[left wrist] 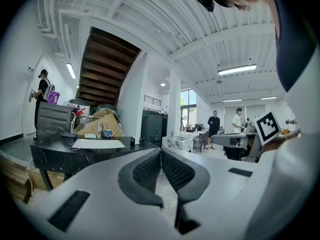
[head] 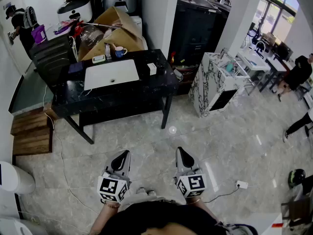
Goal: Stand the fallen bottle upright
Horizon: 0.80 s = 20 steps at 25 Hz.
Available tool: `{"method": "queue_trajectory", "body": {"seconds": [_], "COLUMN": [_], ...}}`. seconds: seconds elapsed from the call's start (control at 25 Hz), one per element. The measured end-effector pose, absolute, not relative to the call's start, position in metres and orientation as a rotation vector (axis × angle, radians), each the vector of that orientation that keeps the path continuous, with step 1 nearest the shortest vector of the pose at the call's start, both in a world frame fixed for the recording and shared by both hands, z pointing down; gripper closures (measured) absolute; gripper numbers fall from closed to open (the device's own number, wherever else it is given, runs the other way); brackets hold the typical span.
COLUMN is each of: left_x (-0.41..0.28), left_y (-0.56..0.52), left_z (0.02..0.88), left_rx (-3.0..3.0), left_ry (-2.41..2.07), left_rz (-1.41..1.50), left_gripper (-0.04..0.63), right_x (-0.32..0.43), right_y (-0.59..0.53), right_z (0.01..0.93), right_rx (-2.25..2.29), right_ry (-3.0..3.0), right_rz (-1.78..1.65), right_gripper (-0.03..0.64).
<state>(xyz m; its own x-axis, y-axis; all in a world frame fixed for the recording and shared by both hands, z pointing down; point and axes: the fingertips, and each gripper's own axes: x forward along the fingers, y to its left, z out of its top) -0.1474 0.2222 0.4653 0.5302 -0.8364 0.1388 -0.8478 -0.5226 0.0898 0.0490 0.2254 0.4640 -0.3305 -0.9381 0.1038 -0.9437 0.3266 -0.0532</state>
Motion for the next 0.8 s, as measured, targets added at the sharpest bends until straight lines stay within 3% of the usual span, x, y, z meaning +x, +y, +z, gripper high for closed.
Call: {"method": "queue_trajectory", "body": {"seconds": [0.8], "left_x": [-0.126], "left_y": [0.228], "left_z": [0.461], "left_rx": [2.711], "left_ry": [-1.316], "left_rz": [0.098], "left_gripper": [0.591], "right_x": [0.054], "right_y": [0.234], "right_z": [0.466], "right_rx": [1.803], "right_ry": [-2.530], "right_rz": [0.190], "right_gripper": [0.615]}}
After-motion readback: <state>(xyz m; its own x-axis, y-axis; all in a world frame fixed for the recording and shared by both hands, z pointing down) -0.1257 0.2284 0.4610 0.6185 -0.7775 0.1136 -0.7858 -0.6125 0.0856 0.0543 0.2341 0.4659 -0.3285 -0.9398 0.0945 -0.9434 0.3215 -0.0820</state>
